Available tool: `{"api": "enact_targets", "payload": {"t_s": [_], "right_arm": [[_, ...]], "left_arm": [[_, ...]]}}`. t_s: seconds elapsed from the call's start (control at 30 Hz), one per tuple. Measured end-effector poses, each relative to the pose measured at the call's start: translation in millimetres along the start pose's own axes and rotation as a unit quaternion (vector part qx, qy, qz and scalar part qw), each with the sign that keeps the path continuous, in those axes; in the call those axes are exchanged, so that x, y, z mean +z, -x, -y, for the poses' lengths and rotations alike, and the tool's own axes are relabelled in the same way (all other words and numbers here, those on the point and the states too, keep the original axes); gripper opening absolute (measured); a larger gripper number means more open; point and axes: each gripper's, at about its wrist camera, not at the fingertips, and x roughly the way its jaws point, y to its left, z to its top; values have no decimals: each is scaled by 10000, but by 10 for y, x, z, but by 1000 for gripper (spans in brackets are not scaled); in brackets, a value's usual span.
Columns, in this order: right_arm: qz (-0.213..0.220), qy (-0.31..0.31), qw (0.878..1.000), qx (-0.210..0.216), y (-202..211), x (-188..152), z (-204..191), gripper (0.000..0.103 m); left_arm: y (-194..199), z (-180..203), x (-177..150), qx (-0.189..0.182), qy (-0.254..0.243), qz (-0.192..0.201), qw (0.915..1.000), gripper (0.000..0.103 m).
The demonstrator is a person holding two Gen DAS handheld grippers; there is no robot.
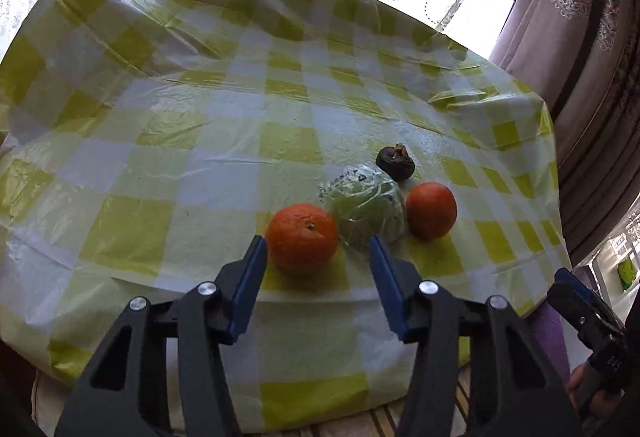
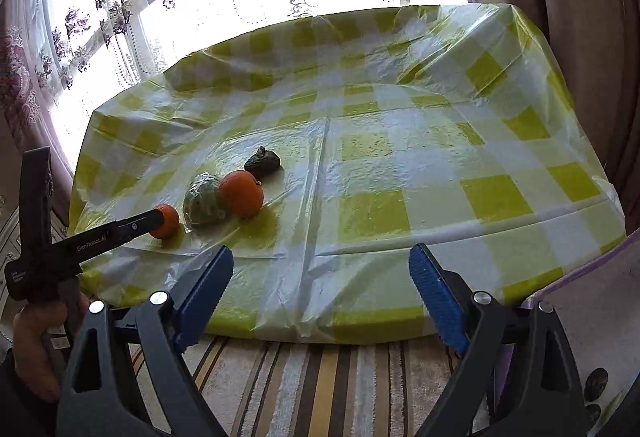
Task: Organize fruits
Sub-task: 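Grasp a second tangerine with left tool while right tool grasps the orange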
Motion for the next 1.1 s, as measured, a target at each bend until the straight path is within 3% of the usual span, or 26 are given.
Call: {"api": "enact_targets", "payload": {"t_s": [0.37,0.63,0.83,1.1], "right_arm": [[-271,258,9993,60,-561,229,-281,83],[-406,462,9981,86,-850,319,-503,79],[-524,515,9971,184,-1029,367,-624,67],[-553,377,9974,274,-1152,420,-651,63]], "left_arm": [[-198,-6,47,207,-156,-134,9996,48],[-200,23,-5,314,-302,32,9990,42],[-175,31,-40,318,-323,153,9989,42],[-166,-9,-49,260,-246,175,9992,42]]}}
